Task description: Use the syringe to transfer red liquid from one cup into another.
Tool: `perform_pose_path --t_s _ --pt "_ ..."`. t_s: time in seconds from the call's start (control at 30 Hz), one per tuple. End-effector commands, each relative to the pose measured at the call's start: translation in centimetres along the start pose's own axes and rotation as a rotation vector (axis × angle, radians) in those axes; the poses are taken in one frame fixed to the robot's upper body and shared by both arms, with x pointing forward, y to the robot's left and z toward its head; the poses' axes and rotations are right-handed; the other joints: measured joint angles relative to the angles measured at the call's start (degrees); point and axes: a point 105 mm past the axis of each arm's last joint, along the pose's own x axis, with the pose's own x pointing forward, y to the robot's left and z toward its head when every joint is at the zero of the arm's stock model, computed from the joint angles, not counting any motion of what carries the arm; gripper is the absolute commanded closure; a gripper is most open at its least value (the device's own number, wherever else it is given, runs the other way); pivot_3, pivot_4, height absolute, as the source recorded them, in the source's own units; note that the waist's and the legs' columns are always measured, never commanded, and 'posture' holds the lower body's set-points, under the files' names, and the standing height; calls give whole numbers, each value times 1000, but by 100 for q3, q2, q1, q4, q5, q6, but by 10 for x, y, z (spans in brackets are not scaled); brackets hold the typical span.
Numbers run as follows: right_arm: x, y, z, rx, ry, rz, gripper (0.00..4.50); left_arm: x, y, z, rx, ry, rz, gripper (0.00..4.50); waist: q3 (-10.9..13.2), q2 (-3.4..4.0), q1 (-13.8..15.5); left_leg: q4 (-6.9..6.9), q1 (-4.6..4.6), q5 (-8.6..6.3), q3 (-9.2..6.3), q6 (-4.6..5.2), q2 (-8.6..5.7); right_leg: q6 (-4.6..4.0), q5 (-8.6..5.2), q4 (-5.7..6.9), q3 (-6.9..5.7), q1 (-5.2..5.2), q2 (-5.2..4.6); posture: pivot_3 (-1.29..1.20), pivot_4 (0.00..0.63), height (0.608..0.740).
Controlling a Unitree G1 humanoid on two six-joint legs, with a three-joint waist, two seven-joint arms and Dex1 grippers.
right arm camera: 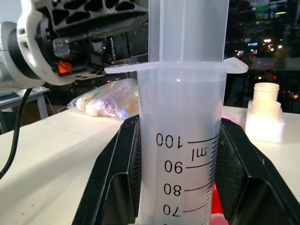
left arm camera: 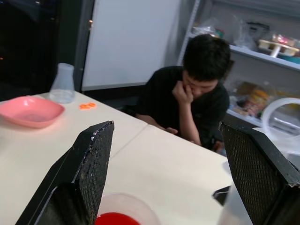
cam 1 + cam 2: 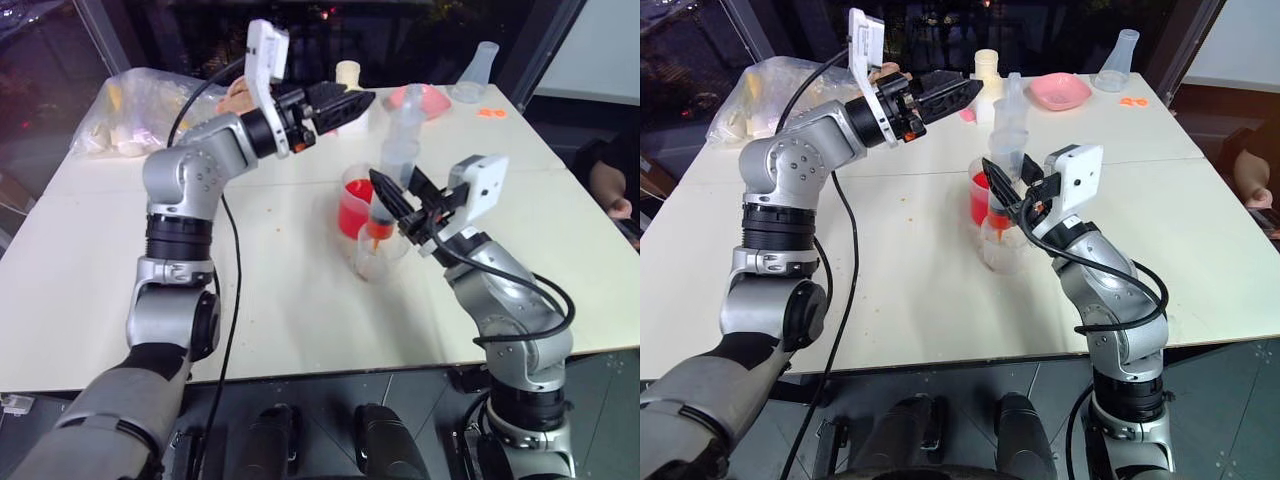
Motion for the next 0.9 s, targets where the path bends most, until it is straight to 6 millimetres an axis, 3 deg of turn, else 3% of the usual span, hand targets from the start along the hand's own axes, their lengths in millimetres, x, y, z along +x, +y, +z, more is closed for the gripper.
perform_pose_path --t_s 0.03,0.2,0.6,0.9 --pt "-1 5 13 -33 -56 21 3042 5 -16 11 35 -17 -59 730 0 0 4 0 0 0 0 0 0 0 0 0 0 0 0 0 150 740" --pt "-2 5 11 -36 -53 19 3042 6 -32 9 45 -8 -142 730 0 0 5 0 0 0 0 0 0 0 0 -1 0 1 0 0 150 740" --pt "-1 7 8 -42 -49 22 3042 15 -36 -1 25 28 -169 730 0 0 8 1 1 0 0 0 0 -1 -1 -3 0 3 1 0 150 740" --pt "-2 9 4 -61 -31 31 3042 33 -49 -13 16 73 -251 3093 1 -1 5 2 1 0 0 1 0 -1 -1 -8 -1 7 2 0 150 740"
